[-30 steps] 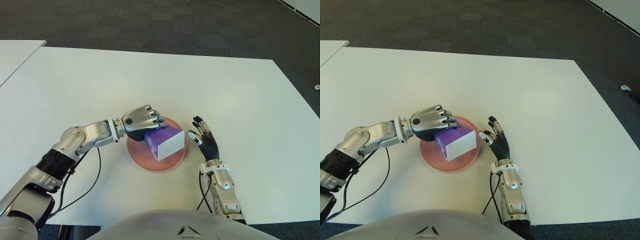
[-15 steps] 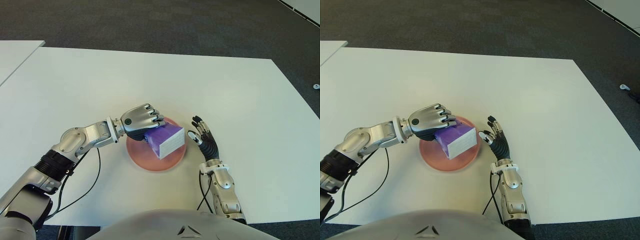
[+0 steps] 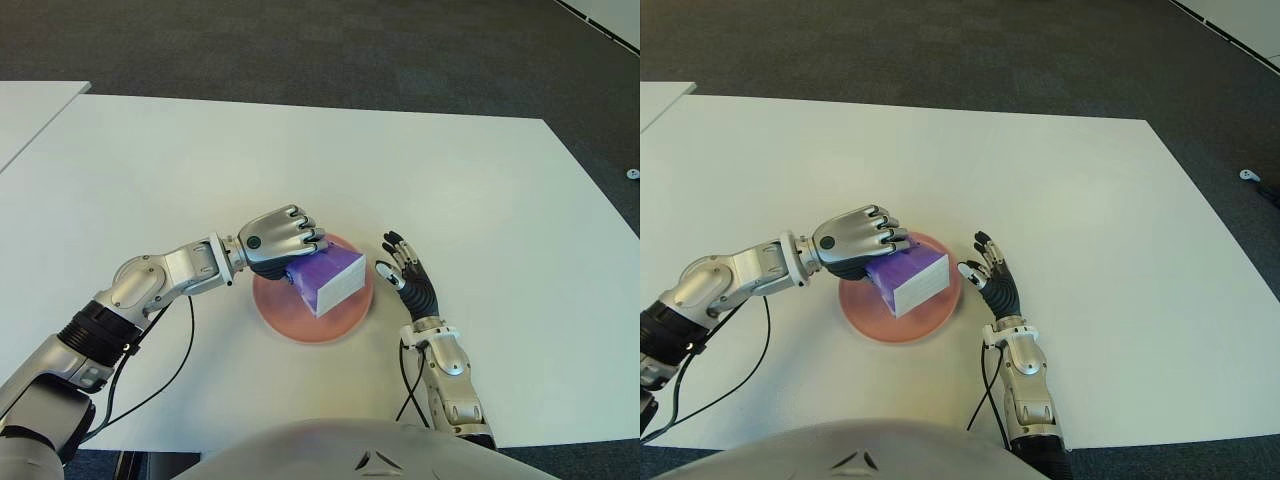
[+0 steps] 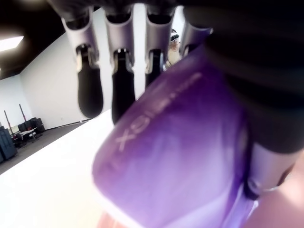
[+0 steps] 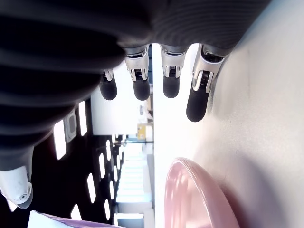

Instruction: Put the tissue paper into the plate.

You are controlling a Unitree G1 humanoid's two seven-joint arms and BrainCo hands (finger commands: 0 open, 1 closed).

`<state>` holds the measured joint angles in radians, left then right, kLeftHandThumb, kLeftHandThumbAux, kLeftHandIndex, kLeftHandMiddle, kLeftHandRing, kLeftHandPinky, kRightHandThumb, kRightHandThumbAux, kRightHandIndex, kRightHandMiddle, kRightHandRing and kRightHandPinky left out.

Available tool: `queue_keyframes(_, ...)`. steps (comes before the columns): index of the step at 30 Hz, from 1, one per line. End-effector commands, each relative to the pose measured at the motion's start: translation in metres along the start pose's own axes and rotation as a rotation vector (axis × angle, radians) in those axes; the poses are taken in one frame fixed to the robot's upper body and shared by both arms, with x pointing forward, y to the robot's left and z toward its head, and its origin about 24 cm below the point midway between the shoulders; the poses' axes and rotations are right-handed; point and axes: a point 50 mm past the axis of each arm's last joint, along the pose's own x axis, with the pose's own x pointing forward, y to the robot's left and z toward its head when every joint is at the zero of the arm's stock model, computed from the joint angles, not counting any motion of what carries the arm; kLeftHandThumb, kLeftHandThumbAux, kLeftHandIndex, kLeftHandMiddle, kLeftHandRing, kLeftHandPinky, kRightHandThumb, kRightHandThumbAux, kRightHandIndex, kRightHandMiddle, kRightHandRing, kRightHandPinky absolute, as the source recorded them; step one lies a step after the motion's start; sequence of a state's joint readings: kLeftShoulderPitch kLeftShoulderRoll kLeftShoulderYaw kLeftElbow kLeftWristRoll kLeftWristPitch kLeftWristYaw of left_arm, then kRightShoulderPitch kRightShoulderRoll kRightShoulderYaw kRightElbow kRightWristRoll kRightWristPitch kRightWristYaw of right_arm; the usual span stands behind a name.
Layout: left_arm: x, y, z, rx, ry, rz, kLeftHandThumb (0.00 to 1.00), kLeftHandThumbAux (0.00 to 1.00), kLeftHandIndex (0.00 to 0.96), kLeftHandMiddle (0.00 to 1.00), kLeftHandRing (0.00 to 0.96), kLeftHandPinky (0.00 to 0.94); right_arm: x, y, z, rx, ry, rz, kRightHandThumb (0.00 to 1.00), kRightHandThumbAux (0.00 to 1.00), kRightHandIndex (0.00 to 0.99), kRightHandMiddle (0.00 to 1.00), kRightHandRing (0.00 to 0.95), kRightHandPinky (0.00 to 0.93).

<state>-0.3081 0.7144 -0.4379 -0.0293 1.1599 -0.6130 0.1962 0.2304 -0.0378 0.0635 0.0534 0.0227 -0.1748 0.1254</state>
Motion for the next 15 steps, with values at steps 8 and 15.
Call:
queue_keyframes(8,-0.006,0.005,0.001,-0.004,0.051,-0.052,0.689,0.705,0.416,0.507,0.479,0.445,-0.032,-0.005,-0.059,0.021,0.344,-0.017,0.000,0.543,0.000,0.000,0.000,0.000)
queue_keyframes(15,-0.013,0.020,-0.006,0.146,-0.022,-0.224,0.253,0.407,0.068,0.079,0.052,0.047,-0.032,-0.006,-0.059,0.022,0.349,-0.021,0.000,0.551,0.000,0.000,0.000,0.000)
